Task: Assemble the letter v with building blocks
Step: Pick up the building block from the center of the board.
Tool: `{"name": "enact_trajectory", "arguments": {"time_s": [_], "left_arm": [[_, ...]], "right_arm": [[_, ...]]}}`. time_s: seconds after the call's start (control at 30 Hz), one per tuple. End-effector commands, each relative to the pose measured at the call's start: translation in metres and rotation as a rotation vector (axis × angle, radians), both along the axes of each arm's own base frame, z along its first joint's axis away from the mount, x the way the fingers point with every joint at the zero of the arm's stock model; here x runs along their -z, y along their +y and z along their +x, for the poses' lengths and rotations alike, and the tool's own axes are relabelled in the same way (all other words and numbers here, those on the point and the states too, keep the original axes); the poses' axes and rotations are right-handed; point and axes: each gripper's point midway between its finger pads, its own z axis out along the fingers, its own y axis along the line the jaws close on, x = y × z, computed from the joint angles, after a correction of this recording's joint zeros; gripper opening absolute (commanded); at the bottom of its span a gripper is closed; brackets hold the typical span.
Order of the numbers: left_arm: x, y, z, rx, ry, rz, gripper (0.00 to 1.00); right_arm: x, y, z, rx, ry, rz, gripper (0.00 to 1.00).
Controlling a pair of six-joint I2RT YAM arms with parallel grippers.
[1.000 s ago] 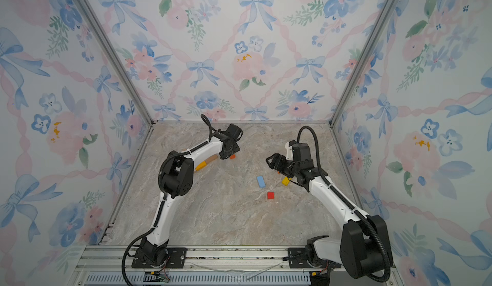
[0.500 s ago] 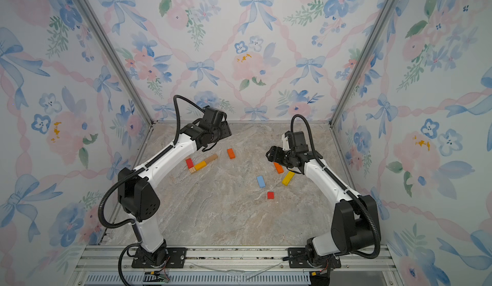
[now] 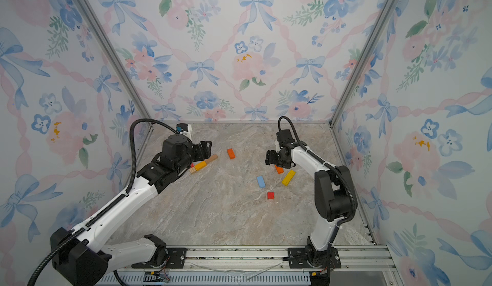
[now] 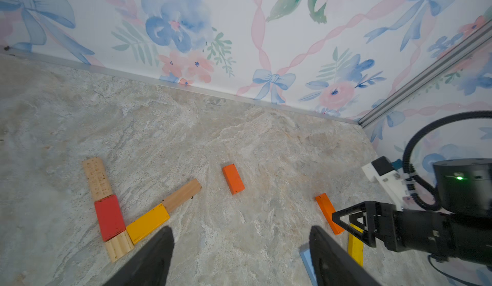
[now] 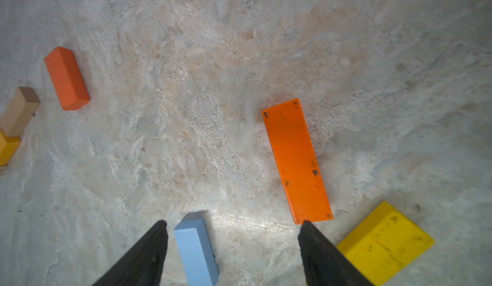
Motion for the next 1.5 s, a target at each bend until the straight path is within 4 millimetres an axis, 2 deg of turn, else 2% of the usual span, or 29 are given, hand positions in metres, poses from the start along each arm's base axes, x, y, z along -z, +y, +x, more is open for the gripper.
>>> {"name": "enact_trajectory", "arguments": {"time_s": [0.0, 0.23, 0.8, 1.23, 1.3, 1.47], "left_arm": [[-0.016, 0.012, -0.007, -0.006, -0.1, 0.015, 0.84], [-0.011, 0.03, -0.021, -0.038, -0.099, 0.031, 0.86], [0.01, 0.028, -0.016, -0.042, -0.044, 0.032, 0.84], [0.02, 0.028, -0.01, -0.057, -0.012, 0.037, 0.83], [0.02, 0.029, -0.01, -0.06, -0.011, 0.036, 0.83], [0.022, 0.029, -0.011, -0.061, -0.006, 0.032, 0.82]], "right_arm": [[0.01, -0.008, -0.007, -0.036, 0.051, -0.114, 0.8], [0.029, -0.023, 0.002, -0.051, 0.106, -0.218, 0.81], [0.058, -0.035, 0.02, 0.013, 0.179, -0.181, 0.78], [0.064, -0.024, 0.011, -0.015, 0.206, -0.187, 0.24], [0.061, -0.023, 0.011, -0.025, 0.202, -0.2, 0.17], [0.044, -0.019, 0.014, -0.064, 0.168, -0.274, 0.06]]}}
